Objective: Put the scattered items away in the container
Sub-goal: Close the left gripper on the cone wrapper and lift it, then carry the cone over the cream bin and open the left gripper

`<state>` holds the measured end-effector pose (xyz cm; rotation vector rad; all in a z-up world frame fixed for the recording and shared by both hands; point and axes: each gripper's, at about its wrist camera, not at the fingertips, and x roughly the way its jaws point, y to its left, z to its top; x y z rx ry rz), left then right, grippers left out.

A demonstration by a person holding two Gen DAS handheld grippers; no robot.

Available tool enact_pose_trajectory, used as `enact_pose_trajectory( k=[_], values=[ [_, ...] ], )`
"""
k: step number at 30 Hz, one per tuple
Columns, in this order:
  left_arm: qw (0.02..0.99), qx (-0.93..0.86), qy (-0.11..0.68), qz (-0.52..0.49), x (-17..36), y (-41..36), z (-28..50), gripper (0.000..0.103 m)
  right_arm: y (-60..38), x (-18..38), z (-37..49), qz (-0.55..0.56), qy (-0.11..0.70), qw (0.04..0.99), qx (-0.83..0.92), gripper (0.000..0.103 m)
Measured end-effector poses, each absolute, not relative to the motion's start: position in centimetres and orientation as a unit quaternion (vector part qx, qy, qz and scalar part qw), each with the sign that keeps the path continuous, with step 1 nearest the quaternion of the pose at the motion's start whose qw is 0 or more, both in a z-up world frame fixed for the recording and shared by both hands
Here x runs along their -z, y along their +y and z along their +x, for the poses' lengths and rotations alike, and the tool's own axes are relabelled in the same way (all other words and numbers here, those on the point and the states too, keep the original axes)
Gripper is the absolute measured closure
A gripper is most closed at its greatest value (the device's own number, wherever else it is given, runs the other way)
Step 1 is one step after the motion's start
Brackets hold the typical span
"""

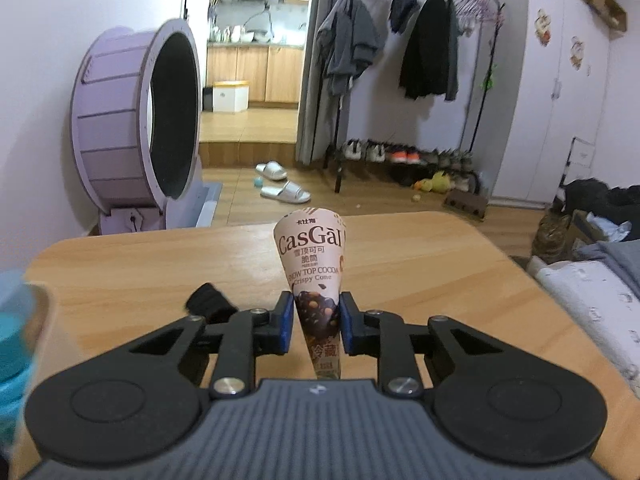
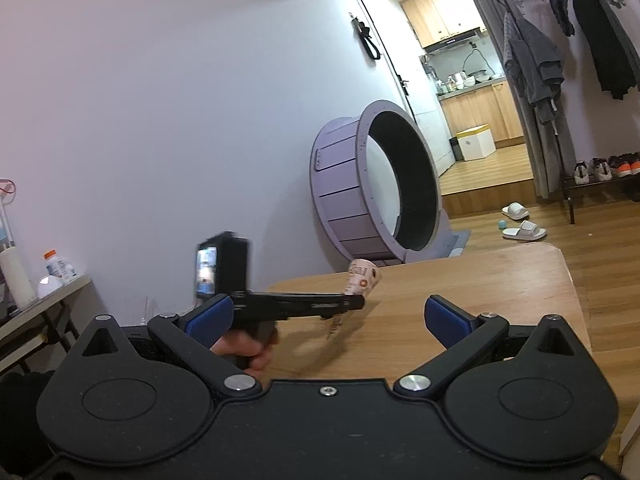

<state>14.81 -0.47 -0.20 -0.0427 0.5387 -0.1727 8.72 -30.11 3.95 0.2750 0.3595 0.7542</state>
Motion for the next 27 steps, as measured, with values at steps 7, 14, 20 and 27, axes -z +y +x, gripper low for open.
enact_pose_trajectory(
  k=[7,14,20,27],
  values=[
    [0.967,0.098,0.232,-0.031,-2.7,1.5,6.7,0.08,-29.3,-4.0,8.1,0.151,0.175,0.889,-0.394,0.0],
    [0.979,0.075,0.191,-0.024,-6.5,4.1,0.4,0.08,-27.2,-3.7,7.2,0.141,0.179,0.879,-0.419,0.0],
    [0.98,-0.008,0.2,-0.009,-8.0,9.0,0.6,0.08,-26.3,-3.6,6.9,0.141,0.188,0.873,-0.427,0.0],
    [0.966,-0.077,0.248,0.004,-6.5,13.2,5.1,0.08,-25.6,-3.3,6.7,0.133,0.198,0.871,-0.429,0.0]
  ],
)
